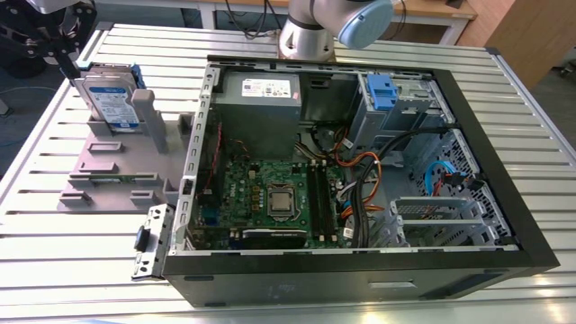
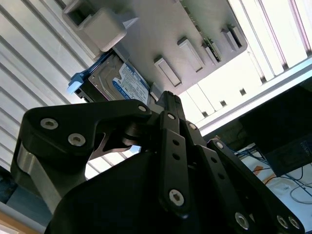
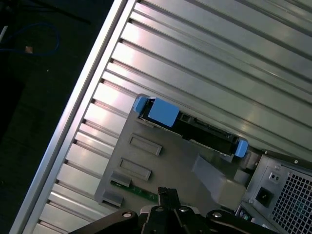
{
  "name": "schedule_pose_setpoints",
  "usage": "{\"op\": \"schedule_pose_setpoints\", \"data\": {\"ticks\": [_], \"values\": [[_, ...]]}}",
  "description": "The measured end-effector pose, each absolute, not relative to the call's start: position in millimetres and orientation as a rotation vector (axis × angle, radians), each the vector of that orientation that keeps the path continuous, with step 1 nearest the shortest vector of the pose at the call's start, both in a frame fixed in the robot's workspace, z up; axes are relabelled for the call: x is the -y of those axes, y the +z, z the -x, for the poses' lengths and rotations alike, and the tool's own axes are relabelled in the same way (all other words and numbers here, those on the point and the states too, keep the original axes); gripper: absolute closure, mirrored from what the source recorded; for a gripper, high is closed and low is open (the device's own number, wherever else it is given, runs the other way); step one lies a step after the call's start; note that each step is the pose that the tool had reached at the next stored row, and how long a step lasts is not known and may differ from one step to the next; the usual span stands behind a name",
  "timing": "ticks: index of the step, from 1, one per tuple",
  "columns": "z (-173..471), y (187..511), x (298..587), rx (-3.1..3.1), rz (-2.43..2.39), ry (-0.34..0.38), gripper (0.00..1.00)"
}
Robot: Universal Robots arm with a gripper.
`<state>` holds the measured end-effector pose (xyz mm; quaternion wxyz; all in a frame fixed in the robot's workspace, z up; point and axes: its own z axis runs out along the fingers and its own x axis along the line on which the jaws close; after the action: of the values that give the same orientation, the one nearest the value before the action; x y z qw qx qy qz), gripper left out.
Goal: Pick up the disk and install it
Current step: 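Pick up the disk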
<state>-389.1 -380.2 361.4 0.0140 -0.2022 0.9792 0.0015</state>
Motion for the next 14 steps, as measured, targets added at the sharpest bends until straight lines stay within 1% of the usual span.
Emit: {"op": "schedule_pose_setpoints", "data": {"ticks": [14], "values": [[389.1,361.4,380.2,-3.035,0.693,0.006,0.89]]}}
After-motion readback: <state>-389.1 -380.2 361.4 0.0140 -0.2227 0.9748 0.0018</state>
